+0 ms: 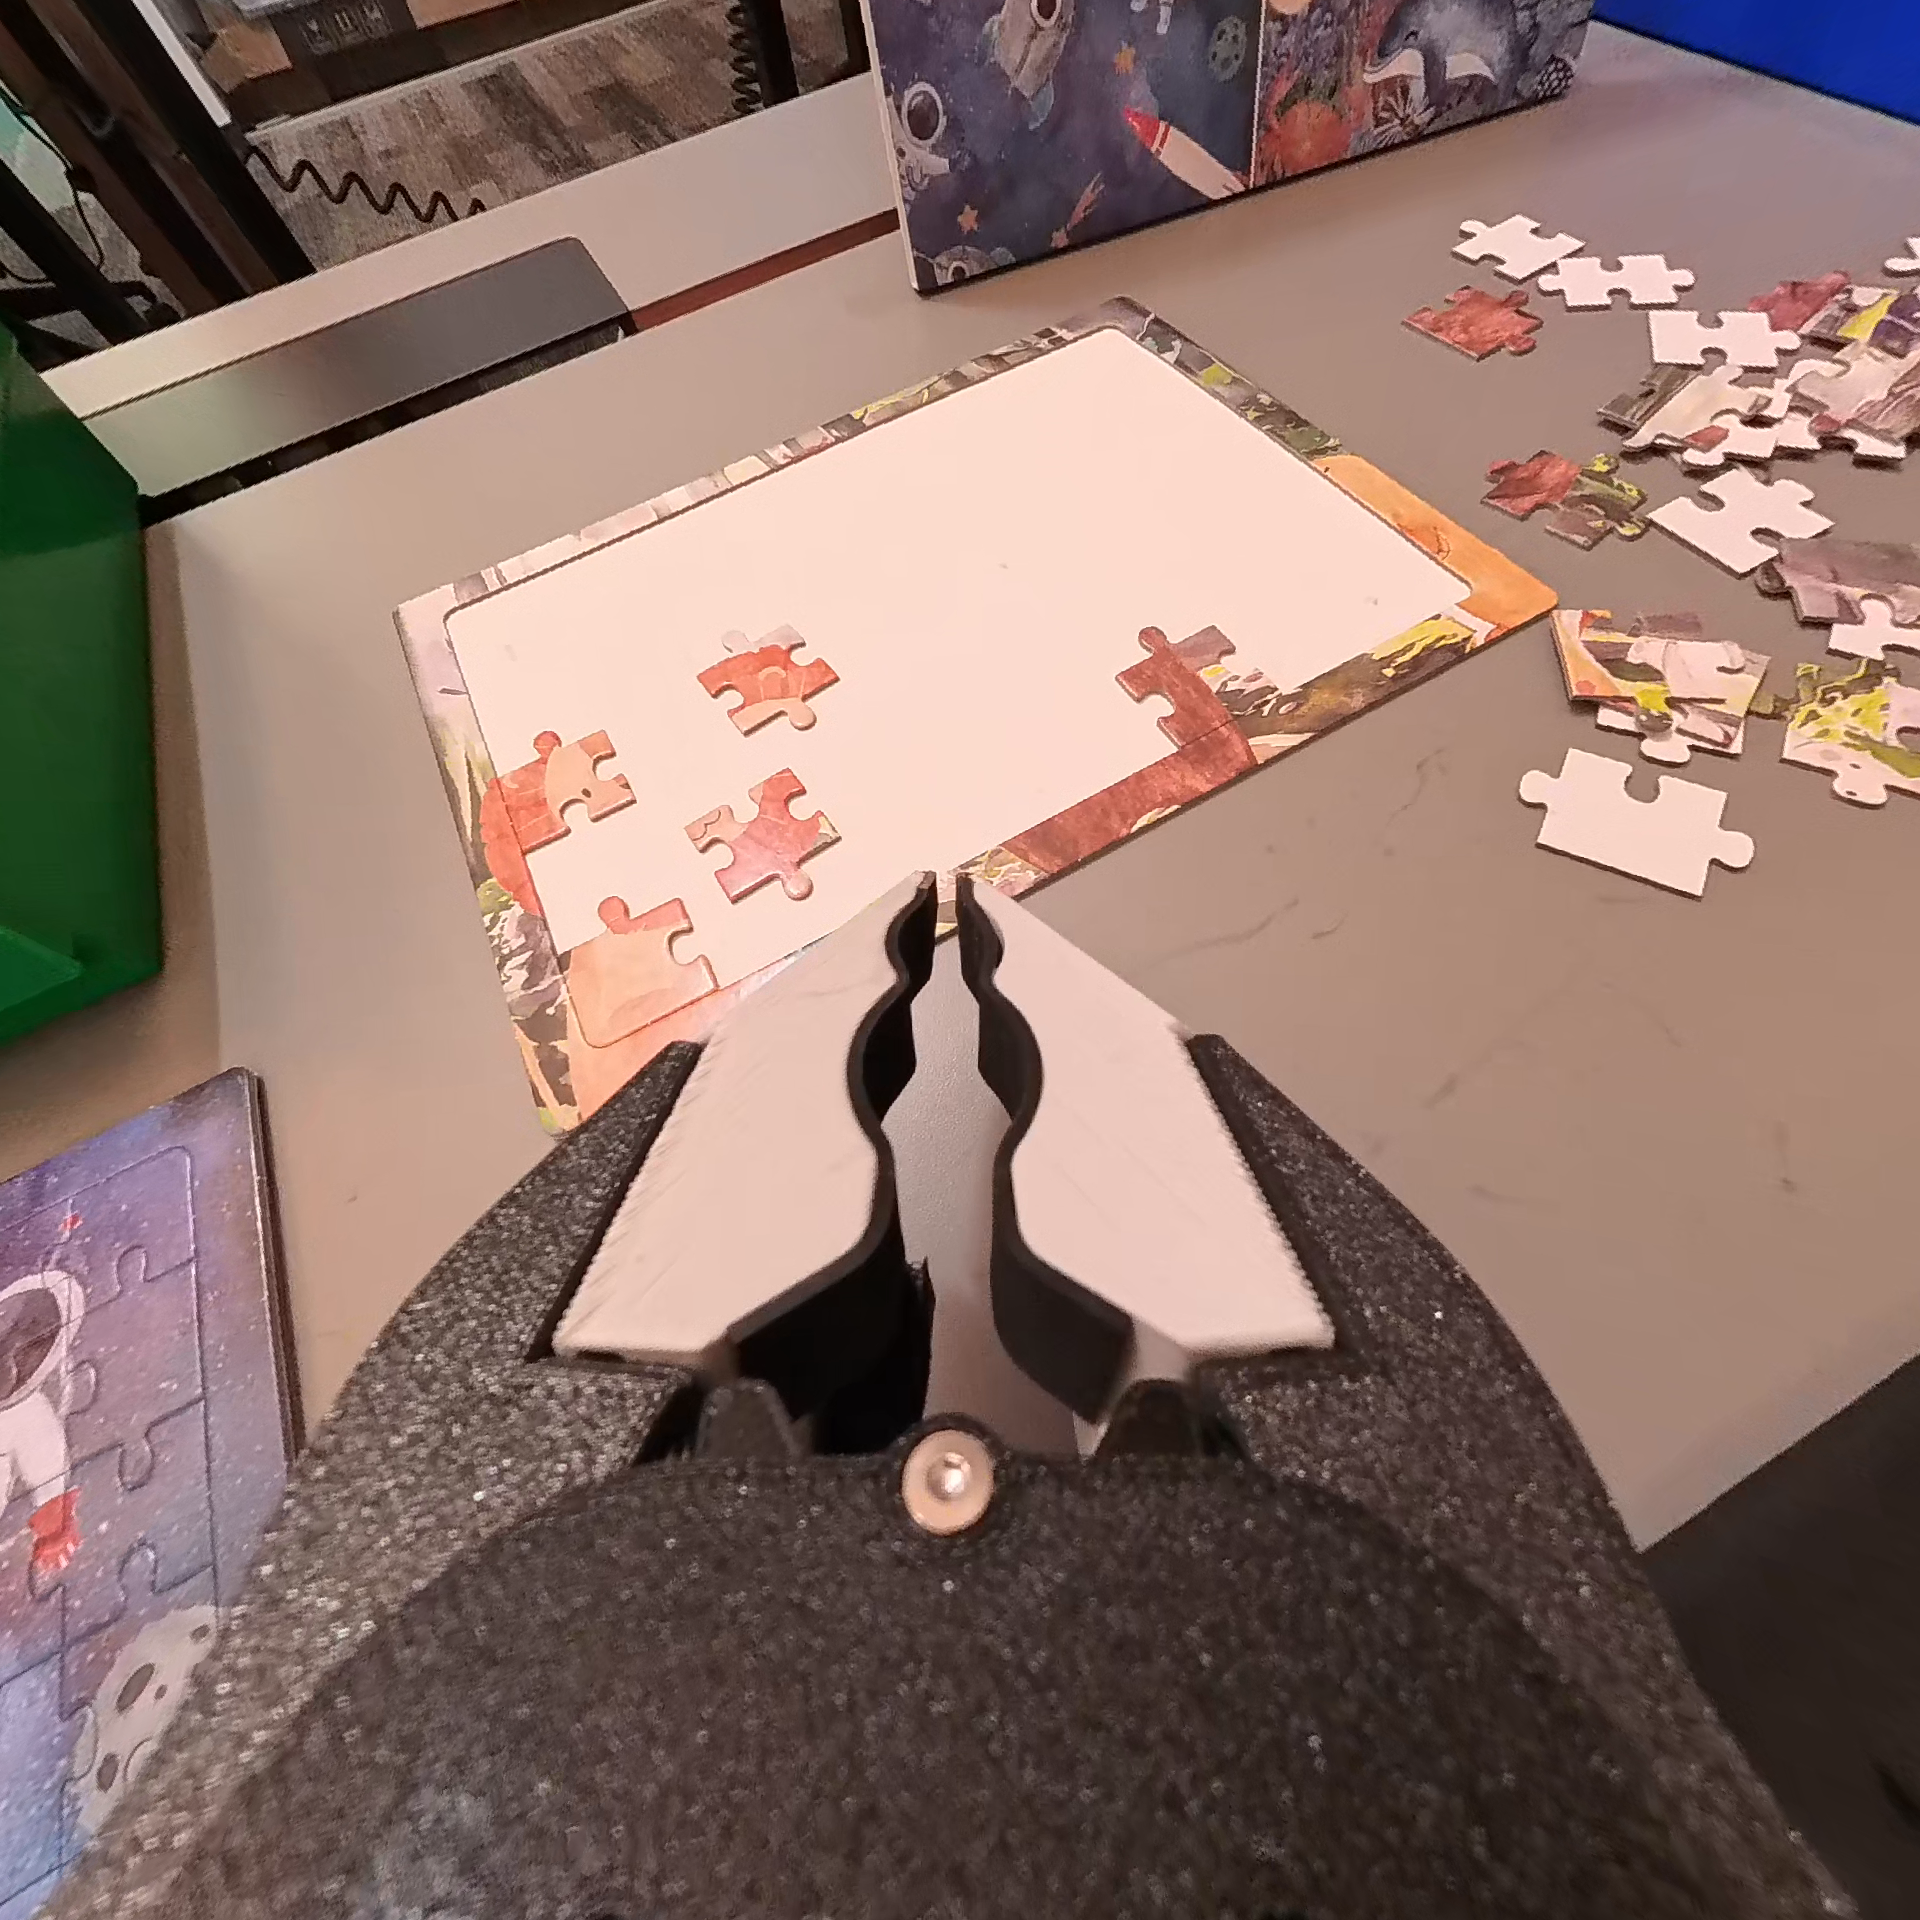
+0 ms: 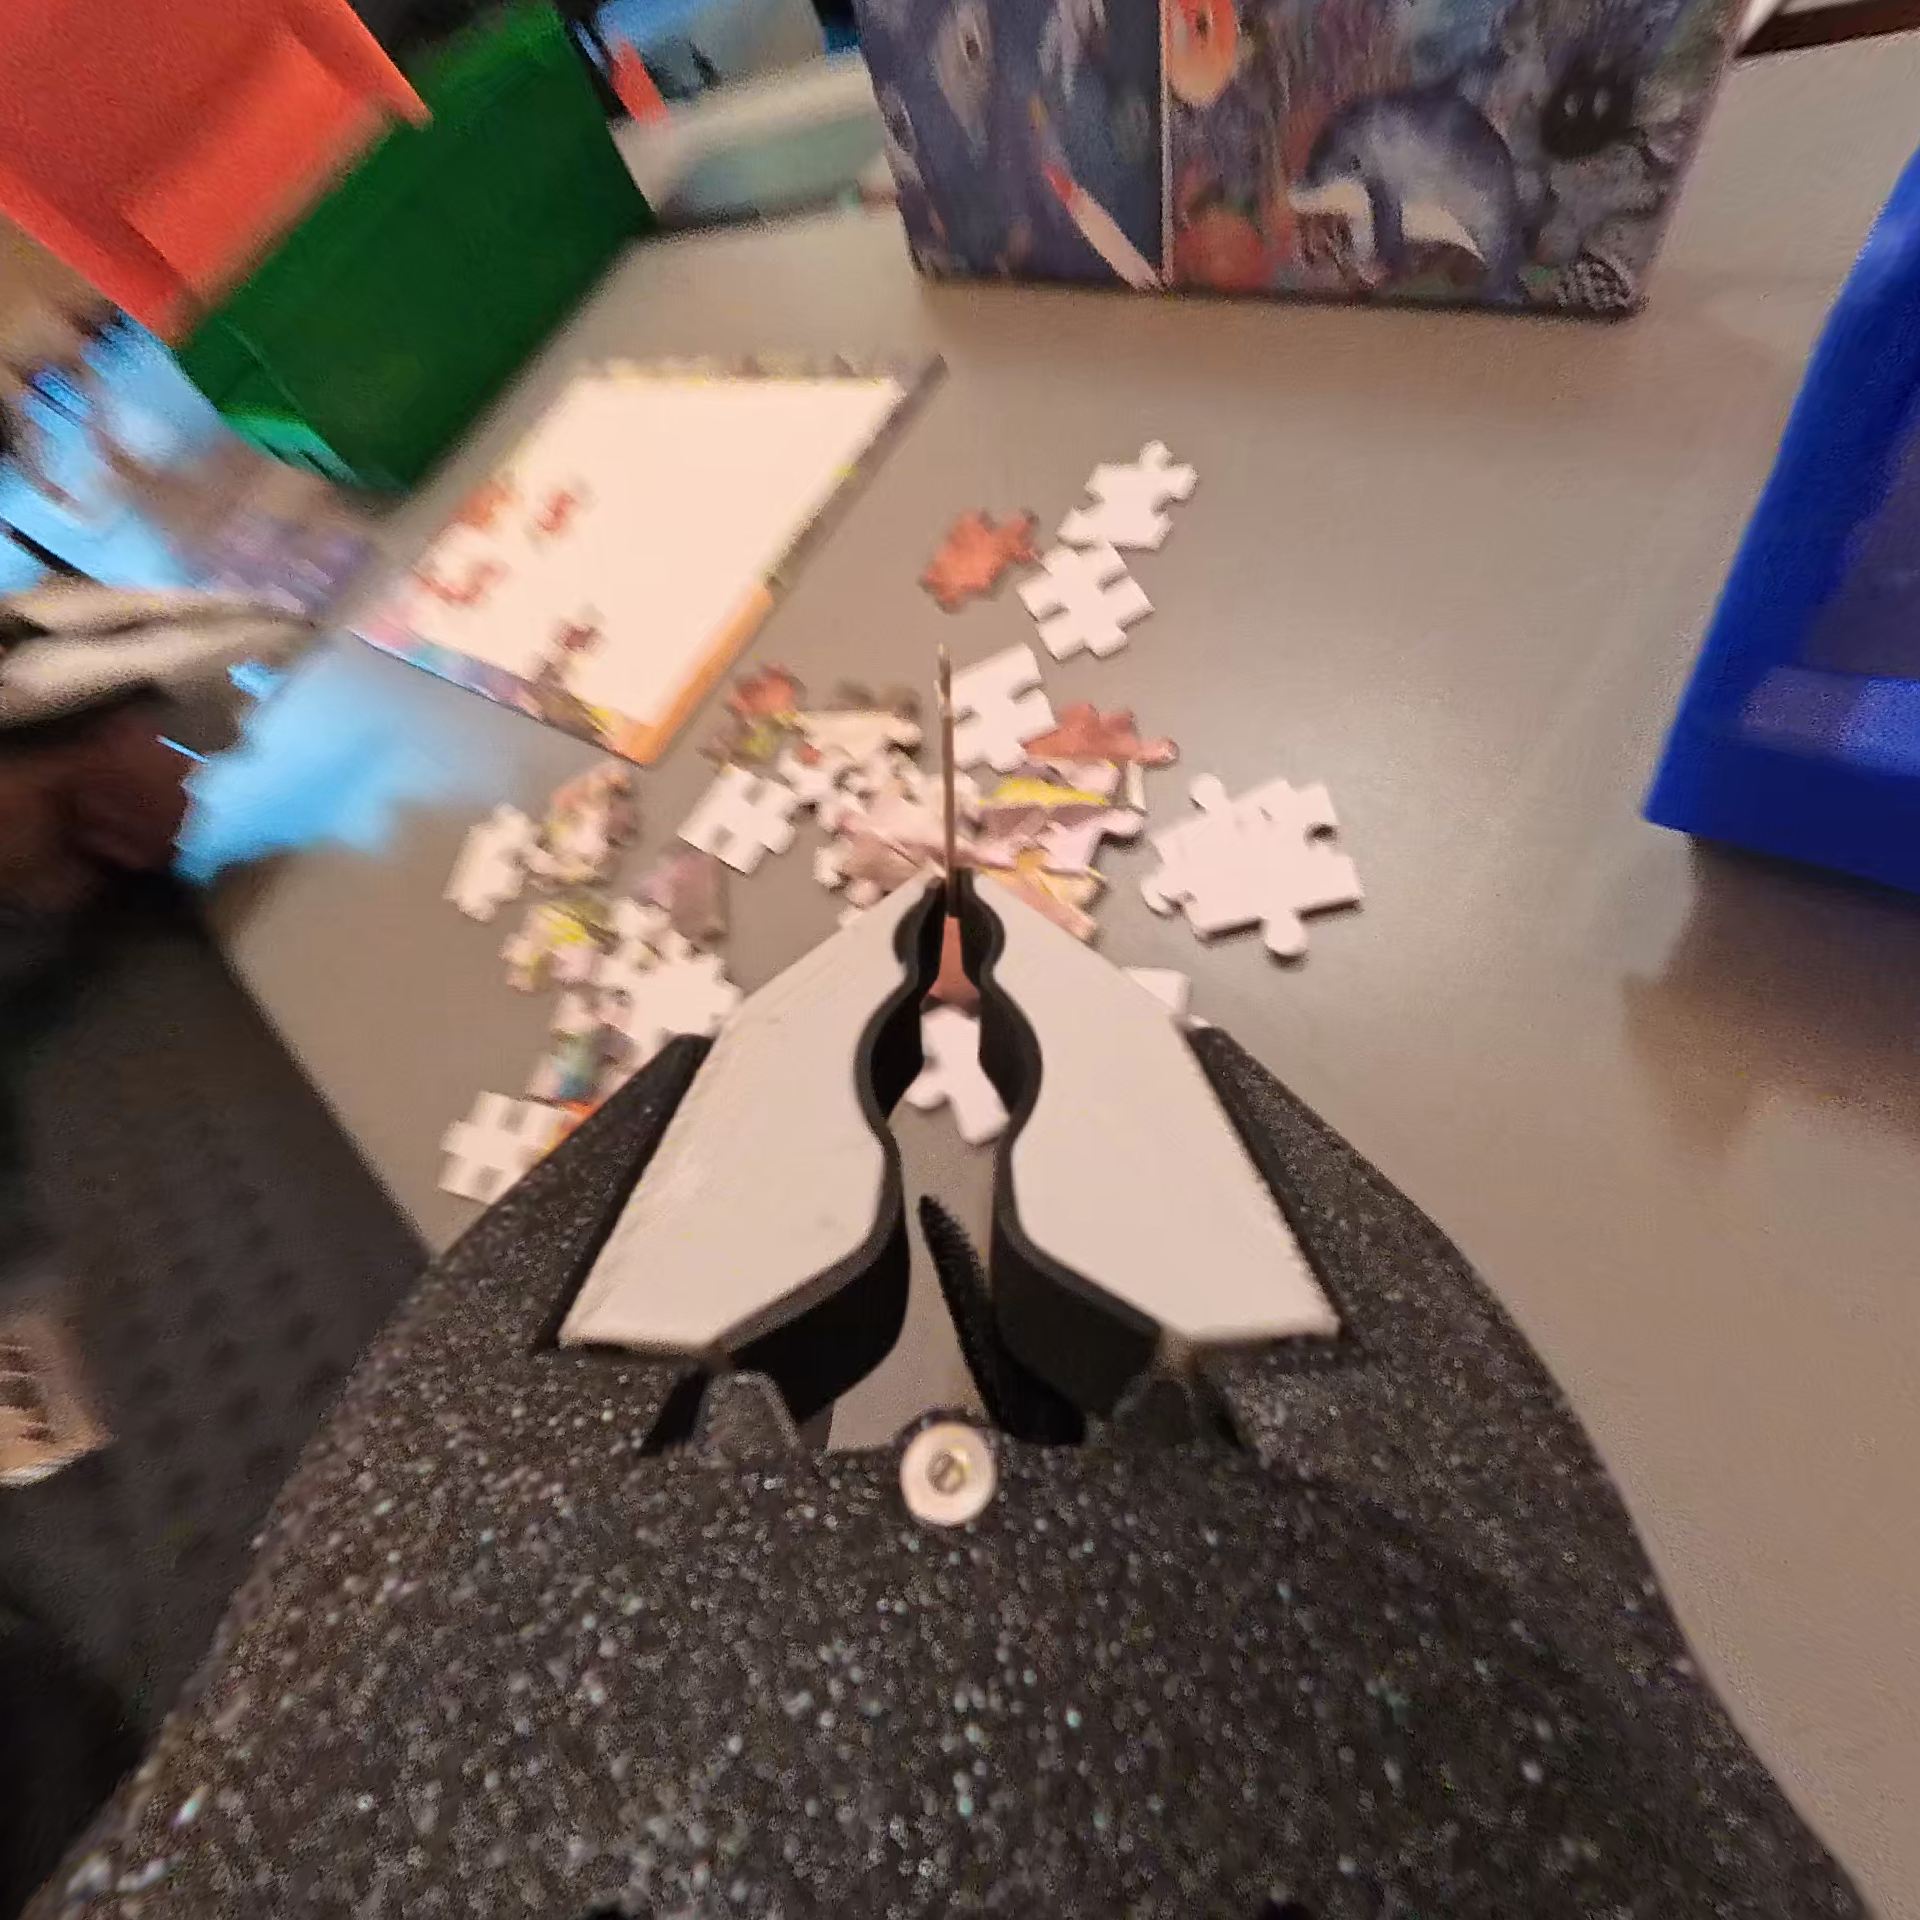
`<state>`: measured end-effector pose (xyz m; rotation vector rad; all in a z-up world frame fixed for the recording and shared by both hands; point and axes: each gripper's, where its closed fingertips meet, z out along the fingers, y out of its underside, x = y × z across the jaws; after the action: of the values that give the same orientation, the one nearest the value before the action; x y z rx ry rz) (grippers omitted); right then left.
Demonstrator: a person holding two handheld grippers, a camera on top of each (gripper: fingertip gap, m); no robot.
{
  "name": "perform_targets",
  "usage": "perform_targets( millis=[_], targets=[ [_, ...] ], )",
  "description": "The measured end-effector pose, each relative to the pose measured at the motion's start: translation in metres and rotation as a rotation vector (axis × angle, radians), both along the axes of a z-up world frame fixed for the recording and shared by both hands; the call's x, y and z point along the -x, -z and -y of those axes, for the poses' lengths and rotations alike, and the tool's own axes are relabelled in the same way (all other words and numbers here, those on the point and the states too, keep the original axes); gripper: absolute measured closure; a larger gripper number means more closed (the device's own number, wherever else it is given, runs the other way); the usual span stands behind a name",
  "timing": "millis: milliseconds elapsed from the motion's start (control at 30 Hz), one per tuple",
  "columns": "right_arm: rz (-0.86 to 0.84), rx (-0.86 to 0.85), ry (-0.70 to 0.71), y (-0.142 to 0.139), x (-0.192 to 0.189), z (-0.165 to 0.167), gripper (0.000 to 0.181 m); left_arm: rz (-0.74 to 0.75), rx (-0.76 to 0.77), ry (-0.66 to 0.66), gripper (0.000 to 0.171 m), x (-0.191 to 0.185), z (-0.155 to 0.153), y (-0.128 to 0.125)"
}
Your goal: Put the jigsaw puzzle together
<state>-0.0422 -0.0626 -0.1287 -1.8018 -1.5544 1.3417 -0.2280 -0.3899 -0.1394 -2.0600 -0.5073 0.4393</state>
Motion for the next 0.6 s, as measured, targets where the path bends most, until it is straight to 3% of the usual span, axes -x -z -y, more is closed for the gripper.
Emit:
perform_targets(
  millis=[100,400,500,600],
  targets=[
    [-0.093,0.206,-0.079,-0.028,0.008,0.027,0.179,-0.004,0.001,0.001,0.169,0.0,0.0,0.0],
    [-0.175,0.402,-0.31,-0.059,0.045,0.138,0.179,-0.018,-0.028,0.029,0.168,-0.004,-0.003,-0.006],
    [-0.223,0.383,-0.364,-0.065,0.058,0.183,0.179,0.008,-0.158,0.098,0.166,-0.017,-0.011,-0.024],
    [-0.298,0.391,-0.401,-0.071,0.068,0.225,0.179,0.116,-0.344,0.222,0.146,-0.042,-0.024,-0.049]
  ],
)
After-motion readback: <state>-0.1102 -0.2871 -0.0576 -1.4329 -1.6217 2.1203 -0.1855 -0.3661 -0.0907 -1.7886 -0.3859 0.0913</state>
